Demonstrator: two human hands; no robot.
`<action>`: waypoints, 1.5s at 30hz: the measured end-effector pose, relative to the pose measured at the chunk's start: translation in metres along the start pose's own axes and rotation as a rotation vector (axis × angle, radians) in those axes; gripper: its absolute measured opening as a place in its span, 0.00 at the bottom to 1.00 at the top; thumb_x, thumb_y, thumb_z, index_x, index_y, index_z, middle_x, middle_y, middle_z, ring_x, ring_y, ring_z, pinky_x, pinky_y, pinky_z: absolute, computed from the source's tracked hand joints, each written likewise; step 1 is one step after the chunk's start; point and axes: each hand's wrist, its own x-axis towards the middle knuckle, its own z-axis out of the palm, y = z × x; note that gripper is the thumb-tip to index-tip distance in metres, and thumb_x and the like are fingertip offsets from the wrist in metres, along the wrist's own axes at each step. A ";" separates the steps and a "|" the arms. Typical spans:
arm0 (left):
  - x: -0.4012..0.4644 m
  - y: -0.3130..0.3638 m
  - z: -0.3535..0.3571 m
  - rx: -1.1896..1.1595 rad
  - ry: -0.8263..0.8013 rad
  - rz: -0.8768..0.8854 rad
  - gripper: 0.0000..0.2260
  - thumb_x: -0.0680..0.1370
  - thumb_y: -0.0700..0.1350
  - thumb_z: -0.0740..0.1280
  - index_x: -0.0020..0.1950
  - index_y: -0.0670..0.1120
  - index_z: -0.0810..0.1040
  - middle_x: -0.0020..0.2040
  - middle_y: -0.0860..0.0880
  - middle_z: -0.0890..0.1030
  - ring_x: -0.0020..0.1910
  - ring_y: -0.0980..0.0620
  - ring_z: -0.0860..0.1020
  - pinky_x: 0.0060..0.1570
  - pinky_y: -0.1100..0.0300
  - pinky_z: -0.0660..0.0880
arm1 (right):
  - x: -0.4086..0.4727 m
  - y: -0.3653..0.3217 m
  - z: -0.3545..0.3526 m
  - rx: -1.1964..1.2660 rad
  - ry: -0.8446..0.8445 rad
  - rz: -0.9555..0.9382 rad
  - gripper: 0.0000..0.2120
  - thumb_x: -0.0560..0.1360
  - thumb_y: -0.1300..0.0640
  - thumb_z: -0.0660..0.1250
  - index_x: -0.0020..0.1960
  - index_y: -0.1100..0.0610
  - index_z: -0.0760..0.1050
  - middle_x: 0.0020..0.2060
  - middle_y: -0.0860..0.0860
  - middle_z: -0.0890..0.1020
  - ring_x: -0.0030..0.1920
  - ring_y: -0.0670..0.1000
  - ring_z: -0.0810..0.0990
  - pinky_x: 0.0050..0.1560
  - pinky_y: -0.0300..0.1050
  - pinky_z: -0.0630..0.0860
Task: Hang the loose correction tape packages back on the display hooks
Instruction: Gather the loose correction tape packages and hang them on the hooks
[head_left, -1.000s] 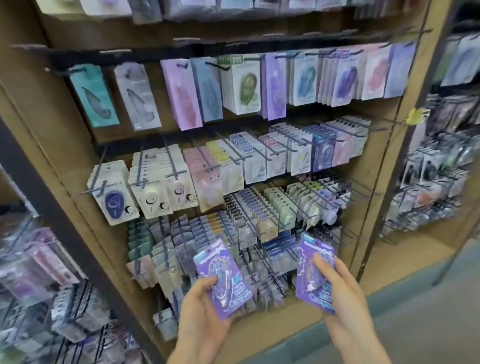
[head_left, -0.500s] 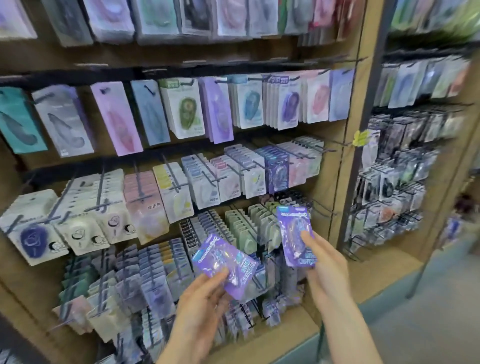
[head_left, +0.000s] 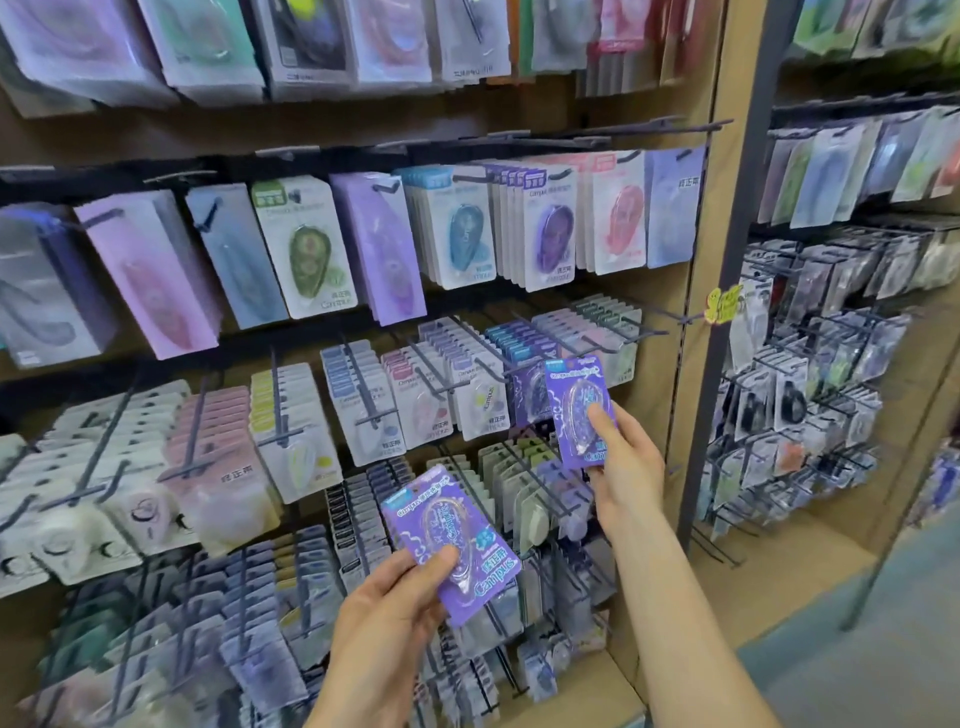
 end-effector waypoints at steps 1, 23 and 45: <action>0.002 0.000 0.001 0.007 0.000 0.001 0.10 0.75 0.33 0.75 0.55 0.39 0.83 0.50 0.40 0.88 0.39 0.48 0.88 0.46 0.54 0.77 | 0.002 0.001 0.000 -0.019 -0.016 -0.016 0.14 0.77 0.53 0.75 0.62 0.52 0.82 0.51 0.50 0.88 0.45 0.48 0.87 0.41 0.49 0.82; 0.022 0.000 0.021 0.067 -0.041 0.000 0.07 0.74 0.33 0.75 0.50 0.41 0.83 0.47 0.41 0.89 0.37 0.50 0.87 0.34 0.60 0.81 | 0.024 0.010 0.008 -0.129 0.072 -0.024 0.16 0.76 0.53 0.76 0.61 0.56 0.81 0.49 0.51 0.87 0.44 0.45 0.87 0.38 0.43 0.81; 0.032 -0.018 0.046 0.119 -0.130 0.050 0.14 0.70 0.39 0.79 0.55 0.39 0.87 0.53 0.40 0.88 0.48 0.44 0.87 0.53 0.51 0.82 | -0.099 0.014 -0.023 -0.169 -0.405 0.233 0.21 0.71 0.56 0.74 0.61 0.63 0.79 0.54 0.60 0.87 0.48 0.54 0.86 0.53 0.51 0.79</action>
